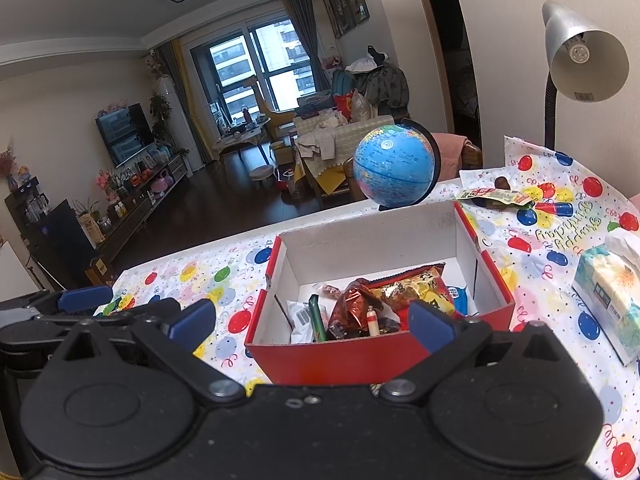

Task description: Organize snacks

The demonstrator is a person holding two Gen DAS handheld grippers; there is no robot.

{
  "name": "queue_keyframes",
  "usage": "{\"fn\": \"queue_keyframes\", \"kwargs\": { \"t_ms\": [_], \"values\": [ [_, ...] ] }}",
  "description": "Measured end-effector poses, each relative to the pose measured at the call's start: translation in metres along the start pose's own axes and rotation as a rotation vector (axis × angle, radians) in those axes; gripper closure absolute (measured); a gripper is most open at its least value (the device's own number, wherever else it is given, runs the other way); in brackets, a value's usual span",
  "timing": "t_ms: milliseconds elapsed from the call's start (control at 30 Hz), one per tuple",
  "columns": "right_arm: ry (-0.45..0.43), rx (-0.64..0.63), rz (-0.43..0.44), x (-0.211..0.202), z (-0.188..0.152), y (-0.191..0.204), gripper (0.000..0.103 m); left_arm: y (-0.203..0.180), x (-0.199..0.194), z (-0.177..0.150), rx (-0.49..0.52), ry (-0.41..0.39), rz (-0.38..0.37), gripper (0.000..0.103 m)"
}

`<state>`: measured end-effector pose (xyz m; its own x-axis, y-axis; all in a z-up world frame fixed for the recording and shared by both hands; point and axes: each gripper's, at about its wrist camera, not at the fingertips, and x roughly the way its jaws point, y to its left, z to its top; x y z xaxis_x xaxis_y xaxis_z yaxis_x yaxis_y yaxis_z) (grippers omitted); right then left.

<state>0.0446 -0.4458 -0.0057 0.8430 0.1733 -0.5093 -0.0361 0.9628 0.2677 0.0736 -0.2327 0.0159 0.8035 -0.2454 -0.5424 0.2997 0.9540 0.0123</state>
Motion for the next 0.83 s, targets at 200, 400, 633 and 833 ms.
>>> {"fn": "queue_keyframes", "kwargs": {
  "t_ms": [200,400,633,833],
  "values": [
    [0.001,0.005,0.000,0.001,-0.001,-0.002,0.000,-0.004,-0.002,-0.001,0.034,-0.034,0.014,0.004],
    [0.000,0.004,-0.004,0.002,-0.001,-0.003,0.000,-0.003,0.000,-0.001,0.037,-0.038,0.016,0.004],
    [0.005,0.011,-0.010,0.004,-0.003,-0.003,0.000,0.002,0.001,-0.002,-0.001,-0.028,0.004,0.004],
    [0.003,0.011,-0.010,0.004,-0.003,-0.004,0.000,0.007,0.005,-0.001,-0.037,-0.011,0.016,0.004]
  ]
}}
